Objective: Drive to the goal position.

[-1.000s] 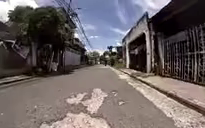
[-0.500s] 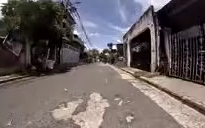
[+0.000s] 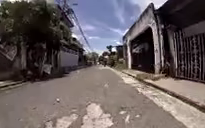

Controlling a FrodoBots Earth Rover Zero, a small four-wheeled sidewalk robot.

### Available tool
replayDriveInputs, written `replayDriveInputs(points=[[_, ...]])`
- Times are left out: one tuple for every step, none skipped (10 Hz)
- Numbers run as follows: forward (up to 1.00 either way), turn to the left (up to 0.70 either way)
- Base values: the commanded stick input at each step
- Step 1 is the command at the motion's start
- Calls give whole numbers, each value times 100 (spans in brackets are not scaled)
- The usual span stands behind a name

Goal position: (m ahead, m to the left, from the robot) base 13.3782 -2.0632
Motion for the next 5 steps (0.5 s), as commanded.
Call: replayDriveInputs(points=[[85, 0], [85, 0], [85, 0], [85, 0], [85, 0]])
